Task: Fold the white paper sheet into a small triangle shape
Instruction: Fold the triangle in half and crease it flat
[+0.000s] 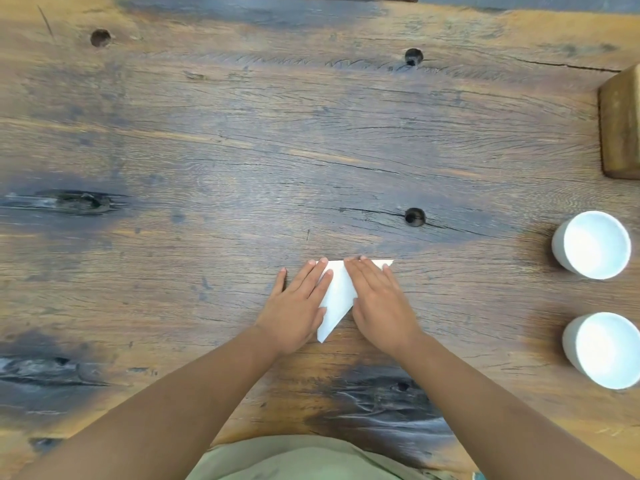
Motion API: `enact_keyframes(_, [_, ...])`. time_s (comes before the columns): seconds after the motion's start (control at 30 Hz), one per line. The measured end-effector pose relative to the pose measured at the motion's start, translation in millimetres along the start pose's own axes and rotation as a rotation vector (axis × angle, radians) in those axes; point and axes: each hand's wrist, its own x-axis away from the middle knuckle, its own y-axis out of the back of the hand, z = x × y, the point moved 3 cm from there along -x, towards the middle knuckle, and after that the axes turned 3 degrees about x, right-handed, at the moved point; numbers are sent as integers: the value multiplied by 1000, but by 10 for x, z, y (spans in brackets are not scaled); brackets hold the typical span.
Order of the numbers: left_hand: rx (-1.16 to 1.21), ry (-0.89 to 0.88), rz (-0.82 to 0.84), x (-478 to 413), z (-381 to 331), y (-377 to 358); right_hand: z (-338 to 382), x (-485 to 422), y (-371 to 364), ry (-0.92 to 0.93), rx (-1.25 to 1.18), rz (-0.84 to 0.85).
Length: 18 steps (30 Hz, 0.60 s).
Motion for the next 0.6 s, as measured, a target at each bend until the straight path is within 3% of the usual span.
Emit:
enact_keyframes(0.2, [29,-5,-2,0,10,-12,86,-4,-121,30,37,73])
enact_keyframes(0.6, [33,0,-9,-14,15,-27,-491,321,19,-198,119,99])
